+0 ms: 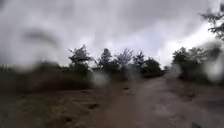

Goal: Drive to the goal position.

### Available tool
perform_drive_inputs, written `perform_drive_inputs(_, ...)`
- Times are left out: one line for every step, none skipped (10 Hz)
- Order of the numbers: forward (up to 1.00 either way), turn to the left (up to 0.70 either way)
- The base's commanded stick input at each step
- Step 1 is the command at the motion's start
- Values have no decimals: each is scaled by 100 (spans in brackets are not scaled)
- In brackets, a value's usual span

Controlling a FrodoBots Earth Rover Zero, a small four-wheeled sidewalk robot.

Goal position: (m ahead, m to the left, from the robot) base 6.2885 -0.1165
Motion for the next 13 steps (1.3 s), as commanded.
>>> perform_drive_inputs(45, -27)
perform_drive_inputs(45, -18)
perform_drive_inputs(45, -4)
perform_drive_inputs(45, 0)
perform_drive_inputs(45, 0)
perform_drive_inputs(45, 0)
perform_drive_inputs(45, 0)
perform_drive_inputs(45, 0)
perform_drive_inputs(45, 0)
perform_drive_inputs(45, 0)
perform_drive_inputs(45, 0)
perform_drive_inputs(45, 0)
perform_drive_inputs(45, 0)
